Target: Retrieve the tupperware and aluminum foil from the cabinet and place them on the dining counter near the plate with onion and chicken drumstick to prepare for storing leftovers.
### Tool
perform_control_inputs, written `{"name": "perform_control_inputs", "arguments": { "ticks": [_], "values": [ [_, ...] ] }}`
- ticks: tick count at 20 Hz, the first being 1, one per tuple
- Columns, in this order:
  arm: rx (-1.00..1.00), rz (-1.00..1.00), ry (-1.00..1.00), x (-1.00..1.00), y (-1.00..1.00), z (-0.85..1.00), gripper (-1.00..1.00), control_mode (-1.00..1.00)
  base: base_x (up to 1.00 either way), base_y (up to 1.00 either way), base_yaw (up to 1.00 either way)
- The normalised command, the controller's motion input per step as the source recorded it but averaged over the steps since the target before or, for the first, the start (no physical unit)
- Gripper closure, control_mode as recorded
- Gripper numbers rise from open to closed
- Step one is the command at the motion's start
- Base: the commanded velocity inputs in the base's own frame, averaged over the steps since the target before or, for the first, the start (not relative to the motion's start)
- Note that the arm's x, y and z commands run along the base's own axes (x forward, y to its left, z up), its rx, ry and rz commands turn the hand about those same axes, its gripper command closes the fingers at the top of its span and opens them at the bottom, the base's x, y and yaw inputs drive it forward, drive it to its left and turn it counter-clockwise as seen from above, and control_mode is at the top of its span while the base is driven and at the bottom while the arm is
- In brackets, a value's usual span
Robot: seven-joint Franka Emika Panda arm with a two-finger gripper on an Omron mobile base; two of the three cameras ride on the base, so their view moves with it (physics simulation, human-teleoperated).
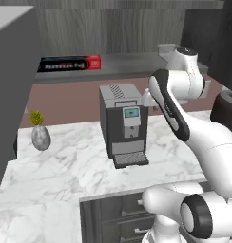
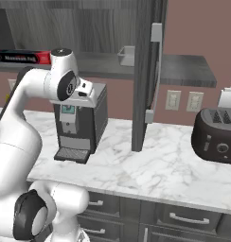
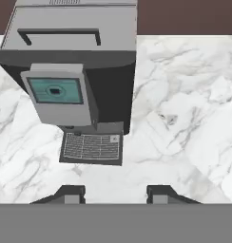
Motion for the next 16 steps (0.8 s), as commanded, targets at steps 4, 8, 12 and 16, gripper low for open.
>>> {"name": "perform_control_inputs", "arguments": {
  "ticks": [4, 8, 12, 16],
  "values": [
    [0.00, 0.05, -0.34, -0.17, -0.02, 0.05, -1.00, -1.00, 0.00, 0.00, 0.00],
    [0.00, 0.09, -0.61, -0.23, -0.01, 0.45, -1.00, -1.00, 0.00, 0.00, 0.00],
    [0.00, 0.10, -0.60, -0.19, 0.00, 0.41, -1.00, -1.00, 0.00, 0.00, 0.00],
    [0.00, 0.15, -0.33, -0.03, 0.08, 0.31, -1.00, -1.00, 0.00, 0.00, 0.00]
  ]
}}
